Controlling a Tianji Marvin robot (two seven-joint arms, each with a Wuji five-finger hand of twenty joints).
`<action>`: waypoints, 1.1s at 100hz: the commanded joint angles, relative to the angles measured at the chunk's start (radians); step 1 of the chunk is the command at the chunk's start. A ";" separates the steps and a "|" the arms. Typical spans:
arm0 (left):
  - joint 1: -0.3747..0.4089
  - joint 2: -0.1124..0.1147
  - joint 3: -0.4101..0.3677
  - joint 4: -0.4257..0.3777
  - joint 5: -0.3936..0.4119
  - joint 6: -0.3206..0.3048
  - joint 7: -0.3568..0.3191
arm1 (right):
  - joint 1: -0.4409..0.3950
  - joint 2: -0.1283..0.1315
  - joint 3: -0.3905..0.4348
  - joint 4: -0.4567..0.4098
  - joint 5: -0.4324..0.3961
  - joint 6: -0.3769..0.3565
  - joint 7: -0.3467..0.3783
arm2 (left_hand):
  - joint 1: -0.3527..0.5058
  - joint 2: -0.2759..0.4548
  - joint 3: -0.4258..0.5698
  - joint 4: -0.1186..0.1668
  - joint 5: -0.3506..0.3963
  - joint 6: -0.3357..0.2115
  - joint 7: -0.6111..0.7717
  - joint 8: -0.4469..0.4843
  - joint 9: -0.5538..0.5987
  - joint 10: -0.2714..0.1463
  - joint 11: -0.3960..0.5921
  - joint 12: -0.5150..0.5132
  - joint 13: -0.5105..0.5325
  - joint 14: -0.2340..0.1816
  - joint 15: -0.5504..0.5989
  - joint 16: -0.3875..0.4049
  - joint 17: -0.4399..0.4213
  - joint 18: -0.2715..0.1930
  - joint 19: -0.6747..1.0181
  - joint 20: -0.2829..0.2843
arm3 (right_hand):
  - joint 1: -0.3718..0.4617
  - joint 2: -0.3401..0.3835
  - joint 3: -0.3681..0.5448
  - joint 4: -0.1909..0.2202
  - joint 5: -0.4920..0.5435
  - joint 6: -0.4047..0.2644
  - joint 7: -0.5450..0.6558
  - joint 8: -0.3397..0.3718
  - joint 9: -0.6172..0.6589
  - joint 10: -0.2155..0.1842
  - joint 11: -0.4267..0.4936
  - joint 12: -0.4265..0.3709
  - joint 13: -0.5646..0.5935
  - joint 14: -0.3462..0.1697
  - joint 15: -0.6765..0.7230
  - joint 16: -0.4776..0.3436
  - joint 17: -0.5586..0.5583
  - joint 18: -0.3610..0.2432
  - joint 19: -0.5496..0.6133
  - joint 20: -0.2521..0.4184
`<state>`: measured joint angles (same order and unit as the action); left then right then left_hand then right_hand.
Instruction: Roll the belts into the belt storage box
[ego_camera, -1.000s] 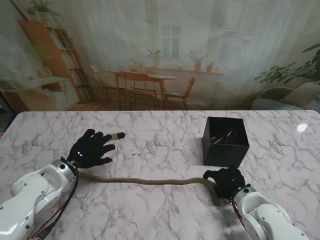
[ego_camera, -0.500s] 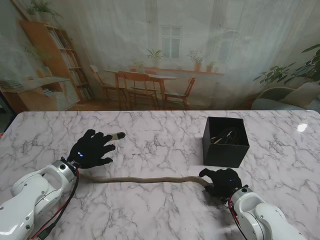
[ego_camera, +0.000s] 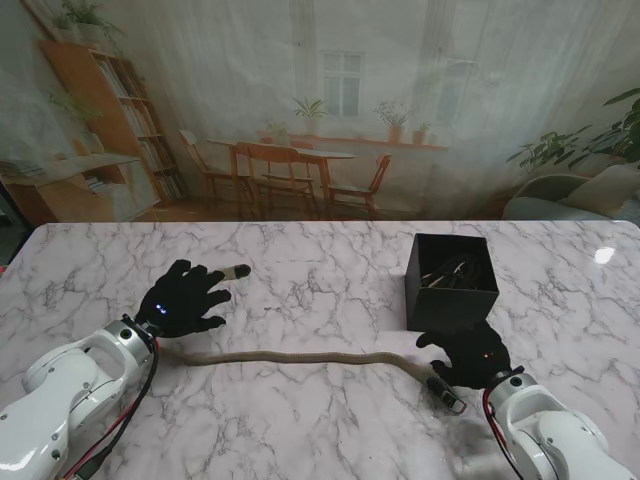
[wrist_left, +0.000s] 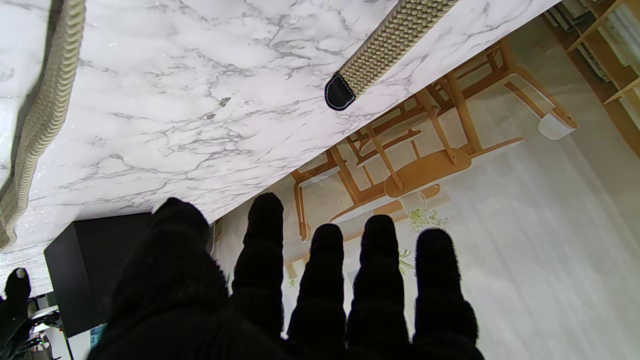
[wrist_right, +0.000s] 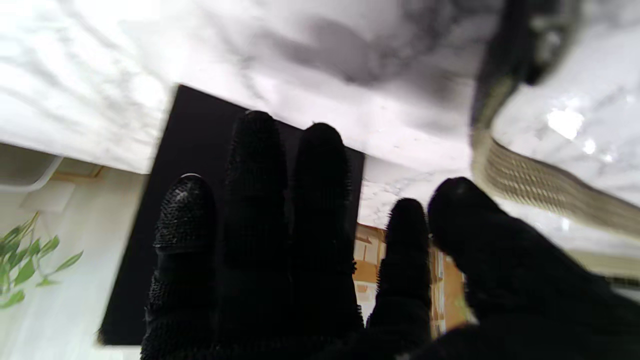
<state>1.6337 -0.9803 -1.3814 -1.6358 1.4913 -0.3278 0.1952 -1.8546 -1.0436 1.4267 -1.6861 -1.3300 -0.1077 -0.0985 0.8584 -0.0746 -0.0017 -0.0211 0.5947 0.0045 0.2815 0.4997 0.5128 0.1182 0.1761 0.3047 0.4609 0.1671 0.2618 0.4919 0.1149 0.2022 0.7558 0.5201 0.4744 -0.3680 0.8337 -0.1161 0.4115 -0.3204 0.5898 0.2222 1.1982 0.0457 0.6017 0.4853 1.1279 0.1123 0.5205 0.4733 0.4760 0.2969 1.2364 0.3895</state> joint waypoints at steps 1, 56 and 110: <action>0.001 -0.004 0.002 -0.003 -0.001 0.003 -0.013 | -0.030 0.020 0.020 -0.026 -0.039 0.002 0.024 | 0.008 0.040 -0.023 0.006 0.026 0.026 0.008 0.012 0.018 0.026 -0.015 0.015 0.006 0.022 -0.022 -0.001 -0.010 0.040 -0.026 0.012 | 0.049 0.032 0.013 0.024 -0.066 -0.108 -0.022 -0.027 -0.059 -0.002 -0.066 -0.011 -0.034 -0.007 -0.040 0.003 -0.028 0.004 -0.018 0.017; 0.004 -0.003 -0.001 -0.001 0.006 0.010 0.003 | -0.032 0.031 0.097 0.005 0.033 -0.253 0.071 | 0.023 0.041 -0.021 0.005 0.017 0.027 0.006 0.017 0.017 0.023 -0.013 0.015 0.004 0.021 -0.022 -0.001 -0.009 0.037 -0.025 0.013 | 0.288 -0.157 0.346 0.011 -0.019 -0.143 -0.128 -0.096 -0.662 -0.006 -0.237 -0.227 -0.316 -0.084 -0.220 -0.078 -0.158 -0.018 -0.186 0.027; 0.001 -0.004 0.003 0.001 -0.002 0.007 -0.002 | 0.021 0.038 0.039 0.061 0.057 -0.262 0.105 | 0.013 0.051 -0.024 0.004 0.019 0.029 0.003 0.013 0.015 0.024 -0.012 0.015 0.002 0.020 -0.022 -0.001 -0.011 0.037 -0.025 0.012 | -0.035 -0.312 0.201 -0.031 0.133 -0.177 0.086 0.037 -0.725 -0.032 -0.273 -0.269 -0.369 -0.065 -0.237 -0.113 -0.179 -0.010 -0.205 0.040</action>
<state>1.6358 -0.9808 -1.3818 -1.6347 1.4924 -0.3205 0.2082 -1.8387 -1.0047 1.4747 -1.6373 -1.2696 -0.3599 0.0168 0.8596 -0.0632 -0.0018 -0.0211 0.5947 0.0053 0.2816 0.5109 0.5128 0.1182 0.1761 0.3055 0.4609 0.1671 0.2616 0.4919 0.1149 0.2024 0.7557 0.5201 0.4740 -0.6419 1.0527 -0.1264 0.5154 -0.4663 0.6424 0.2292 0.5032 0.0311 0.3517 0.2291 0.7755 0.0352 0.3270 0.3761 0.3022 0.2842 1.0431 0.4138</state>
